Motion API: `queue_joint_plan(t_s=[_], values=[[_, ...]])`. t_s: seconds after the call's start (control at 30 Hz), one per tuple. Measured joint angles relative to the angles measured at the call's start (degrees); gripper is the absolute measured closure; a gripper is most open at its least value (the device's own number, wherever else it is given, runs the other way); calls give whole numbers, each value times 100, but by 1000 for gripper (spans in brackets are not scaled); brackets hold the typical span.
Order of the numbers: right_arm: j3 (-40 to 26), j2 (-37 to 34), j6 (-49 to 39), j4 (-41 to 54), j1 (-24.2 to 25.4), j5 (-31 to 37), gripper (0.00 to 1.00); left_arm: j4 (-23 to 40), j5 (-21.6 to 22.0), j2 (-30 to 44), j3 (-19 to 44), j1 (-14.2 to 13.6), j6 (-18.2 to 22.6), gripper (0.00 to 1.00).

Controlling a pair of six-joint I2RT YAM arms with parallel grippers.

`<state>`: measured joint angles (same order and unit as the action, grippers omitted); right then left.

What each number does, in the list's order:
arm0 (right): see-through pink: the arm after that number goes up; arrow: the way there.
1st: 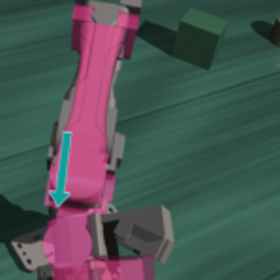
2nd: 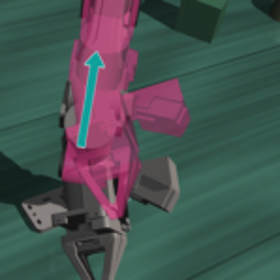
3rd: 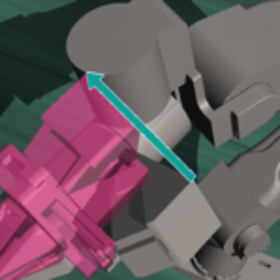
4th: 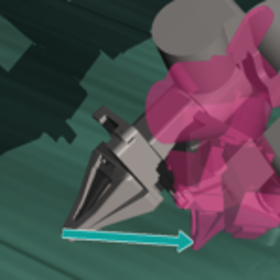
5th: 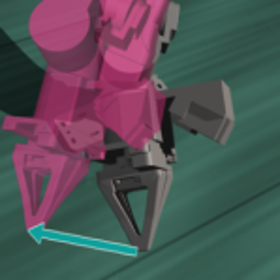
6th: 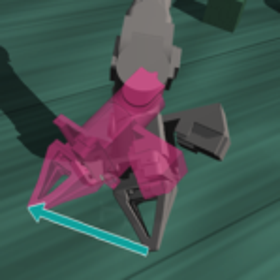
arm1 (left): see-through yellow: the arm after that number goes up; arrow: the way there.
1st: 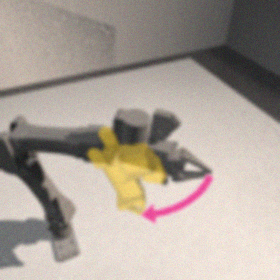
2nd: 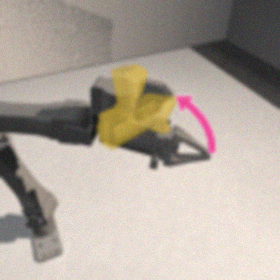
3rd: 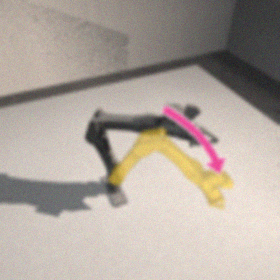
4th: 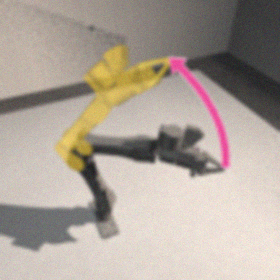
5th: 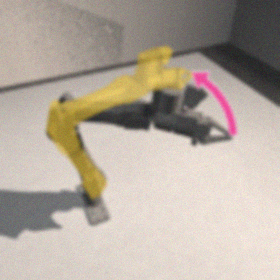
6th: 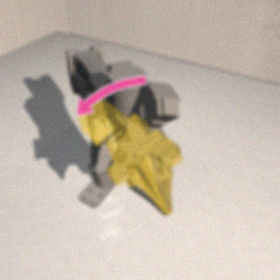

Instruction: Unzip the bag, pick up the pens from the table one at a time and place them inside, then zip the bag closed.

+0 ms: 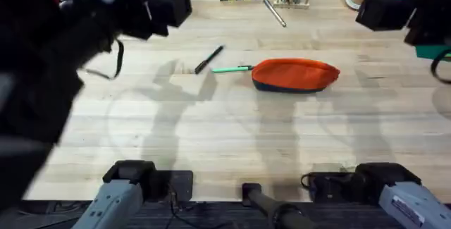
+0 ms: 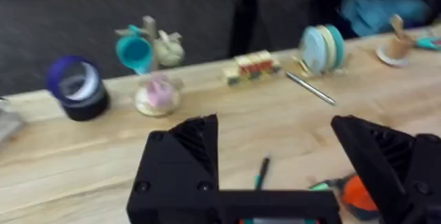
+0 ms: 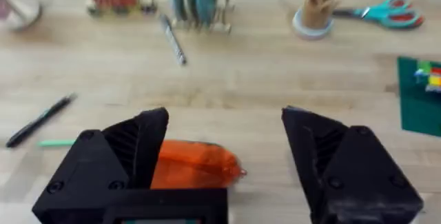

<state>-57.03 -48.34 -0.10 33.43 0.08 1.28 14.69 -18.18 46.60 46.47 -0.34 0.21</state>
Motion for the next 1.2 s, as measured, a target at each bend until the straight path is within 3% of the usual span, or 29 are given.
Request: queue_joint_plan(t_s=[0.2,0.33,0.57,0.7,0.83,1.0,1.2], values=[[-1141,-813,0,1096,0,-184,6,845,-759,1168,1137,0,24,7],[-1726,-1170,-54,1689,0,-326,6,1380,-1403,1788,1748,0,344,7],[-1970,-1290,-297,2077,0,-751,6,2352,-2546,2287,2104,0,1660,7],[-1970,-1289,-336,2166,0,-826,6,2942,-2902,2338,2104,-87,2605,8],[-1973,-1289,-337,2217,0,-861,6,3429,-3038,2338,2104,-444,3600,7],[-1973,-1289,-337,2221,0,-863,6,3840,-2974,2338,2104,-1158,4886,7],[-1973,-1289,-339,2232,0,-863,6,3850,-2628,2357,2104,-1815,5858,8]])
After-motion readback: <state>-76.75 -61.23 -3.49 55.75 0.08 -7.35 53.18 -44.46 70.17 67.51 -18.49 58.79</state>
